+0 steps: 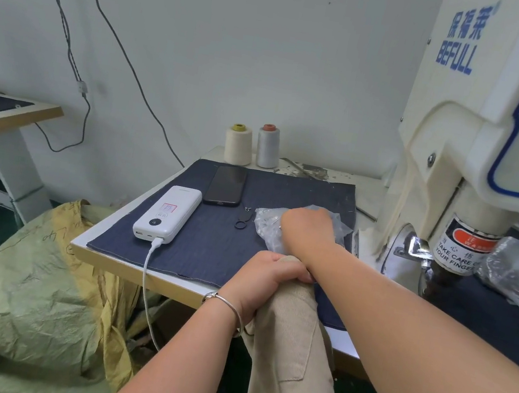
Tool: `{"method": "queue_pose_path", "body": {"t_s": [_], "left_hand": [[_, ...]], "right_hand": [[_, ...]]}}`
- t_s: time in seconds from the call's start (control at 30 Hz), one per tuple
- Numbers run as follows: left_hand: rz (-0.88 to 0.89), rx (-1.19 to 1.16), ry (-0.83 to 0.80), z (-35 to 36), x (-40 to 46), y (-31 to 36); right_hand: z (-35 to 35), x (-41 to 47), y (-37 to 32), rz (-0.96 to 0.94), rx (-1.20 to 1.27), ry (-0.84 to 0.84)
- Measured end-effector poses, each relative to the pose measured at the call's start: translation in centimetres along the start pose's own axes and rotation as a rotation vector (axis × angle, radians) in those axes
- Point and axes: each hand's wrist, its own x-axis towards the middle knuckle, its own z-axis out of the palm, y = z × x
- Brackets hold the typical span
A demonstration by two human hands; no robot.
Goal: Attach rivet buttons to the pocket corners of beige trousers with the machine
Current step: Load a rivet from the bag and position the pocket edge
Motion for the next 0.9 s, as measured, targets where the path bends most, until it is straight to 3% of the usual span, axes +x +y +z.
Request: {"method": "queue_pose_path", "body": {"t_s": [0.17,0.37,0.47,0.57,0.7,0.77,0.9], "left_hand": [[-0.008,0.018,-0.008,-0.1,0.0,-0.1],[-0.012,-0.079,0.027,-0.4,0.1,-0.4],[-0.003,-0.081,0.028,-0.4,0.1,-0.4],[0.012,-0.065,0.059,-0.1,0.0,-0.1],[0.069,0.042,0.065,-0.2,-0.2,-0.3],[0.039,0.011,0.059,-0.2,-0.2,-0.5],[-0.002,0.022,0.089,-0.8,0.6,-1.1]], "right_hand": [[-0.8,-0.4,0.1,0.043,0.073,0.017],[-5.6,-2.2,0.0,0.346,0.425,0.167],[-8.1,-5.1,-0.1,0.44,0.886,0.319],[-10.0,-10.6,-1.2,0.385,1.486,0.42],[-10.2,-20.9,-0.7,0.154,1.788,0.207],[-9.4,-25.5,1.3,0.157,1.792,0.118],[-5.3,-29.7,9.1,0.486,1.215,0.396]]}}
